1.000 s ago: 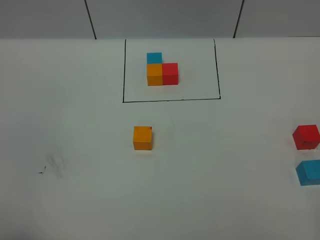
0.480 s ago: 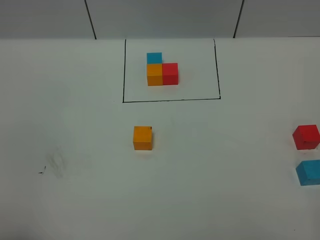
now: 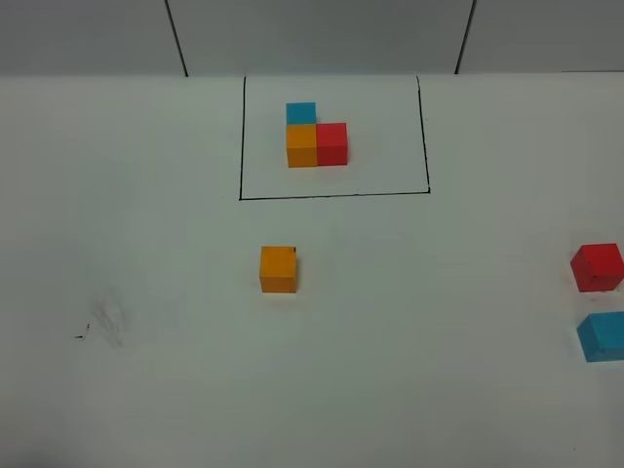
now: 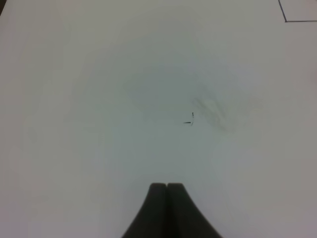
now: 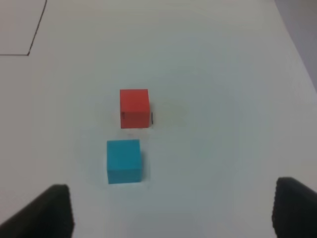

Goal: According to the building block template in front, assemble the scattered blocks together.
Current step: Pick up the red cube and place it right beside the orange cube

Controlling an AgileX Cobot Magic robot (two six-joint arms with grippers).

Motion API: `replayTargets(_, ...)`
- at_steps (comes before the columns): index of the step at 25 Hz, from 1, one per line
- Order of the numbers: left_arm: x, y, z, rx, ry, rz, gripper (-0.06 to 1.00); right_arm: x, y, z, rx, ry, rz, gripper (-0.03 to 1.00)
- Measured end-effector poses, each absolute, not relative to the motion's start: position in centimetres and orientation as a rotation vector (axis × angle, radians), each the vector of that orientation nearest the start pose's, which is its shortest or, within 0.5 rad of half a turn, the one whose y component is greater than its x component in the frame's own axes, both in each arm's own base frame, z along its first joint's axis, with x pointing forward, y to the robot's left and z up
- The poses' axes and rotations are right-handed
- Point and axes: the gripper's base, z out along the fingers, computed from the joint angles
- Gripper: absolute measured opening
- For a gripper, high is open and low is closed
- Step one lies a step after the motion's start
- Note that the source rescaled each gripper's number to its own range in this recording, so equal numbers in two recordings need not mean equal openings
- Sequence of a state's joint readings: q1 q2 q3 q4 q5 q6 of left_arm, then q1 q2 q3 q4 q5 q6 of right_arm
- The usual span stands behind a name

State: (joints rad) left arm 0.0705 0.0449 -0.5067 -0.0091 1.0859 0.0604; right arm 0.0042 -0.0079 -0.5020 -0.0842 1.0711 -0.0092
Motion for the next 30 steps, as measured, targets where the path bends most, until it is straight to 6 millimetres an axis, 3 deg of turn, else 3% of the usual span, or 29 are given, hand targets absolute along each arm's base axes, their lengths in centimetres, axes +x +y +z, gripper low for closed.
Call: replayTargets(30,0.03,-0.07,27.73,-0.010,2.107,0.067,0.00,-0.69,-0.67,27.72,-0.009,2.043,-0.104,0.80)
